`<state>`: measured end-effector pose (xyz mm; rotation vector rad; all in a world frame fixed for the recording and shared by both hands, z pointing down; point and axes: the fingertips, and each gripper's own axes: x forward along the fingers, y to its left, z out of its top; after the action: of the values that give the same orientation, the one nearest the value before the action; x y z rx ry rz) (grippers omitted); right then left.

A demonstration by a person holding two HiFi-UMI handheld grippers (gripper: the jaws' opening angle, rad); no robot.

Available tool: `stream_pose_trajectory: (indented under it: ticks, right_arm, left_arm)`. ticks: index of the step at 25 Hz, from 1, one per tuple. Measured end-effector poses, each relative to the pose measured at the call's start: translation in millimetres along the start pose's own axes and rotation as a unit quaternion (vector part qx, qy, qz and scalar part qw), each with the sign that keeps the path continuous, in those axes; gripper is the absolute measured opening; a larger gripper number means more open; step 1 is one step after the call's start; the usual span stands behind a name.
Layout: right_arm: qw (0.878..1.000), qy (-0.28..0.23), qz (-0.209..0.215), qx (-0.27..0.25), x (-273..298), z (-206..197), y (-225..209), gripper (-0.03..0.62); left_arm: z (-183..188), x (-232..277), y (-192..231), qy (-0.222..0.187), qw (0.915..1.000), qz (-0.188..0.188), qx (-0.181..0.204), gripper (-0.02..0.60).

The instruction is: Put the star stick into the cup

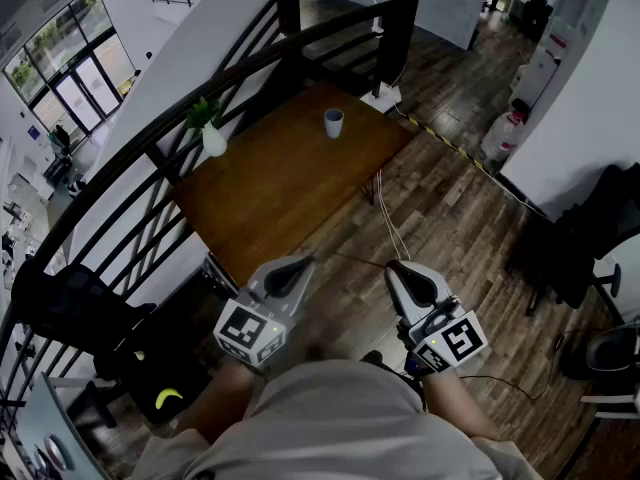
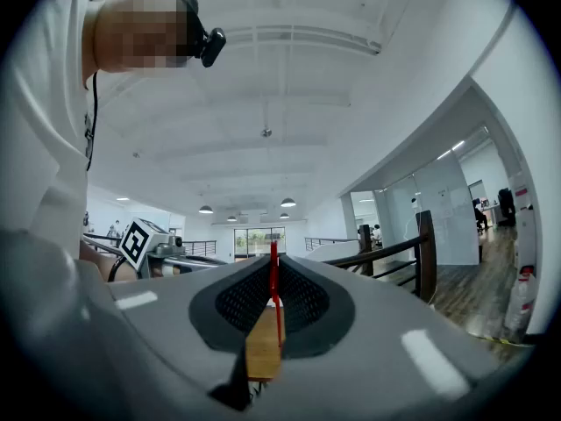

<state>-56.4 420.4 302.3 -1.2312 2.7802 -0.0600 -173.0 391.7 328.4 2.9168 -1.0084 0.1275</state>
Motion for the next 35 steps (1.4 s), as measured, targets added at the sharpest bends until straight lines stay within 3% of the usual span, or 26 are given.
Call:
stream_pose_trajectory:
  ticks: [8,24,35]
  right_arm:
    - [1.0,0.0,-0.016,0.006,13.9,-15.2,30.5,0.025]
    - [1.0,0.001,-0.015,0.01,36.3,-14.9,46.8,0.025]
    - [1.0,0.009,-0.006,0.021,48.3,-22.1,0.0,0.025]
  left_arm:
    - [-12.8,-31.6,16.0,-0.002,0.9999,-0.011,-0.005,0.003]
    - [-20.8,-48.7,33.7,0.0,0.9996,-0.021,-0.019,0.003]
    - [-21.5,-8.6,47.8,-0.001,0.9994,-0.012,-0.033,0.003]
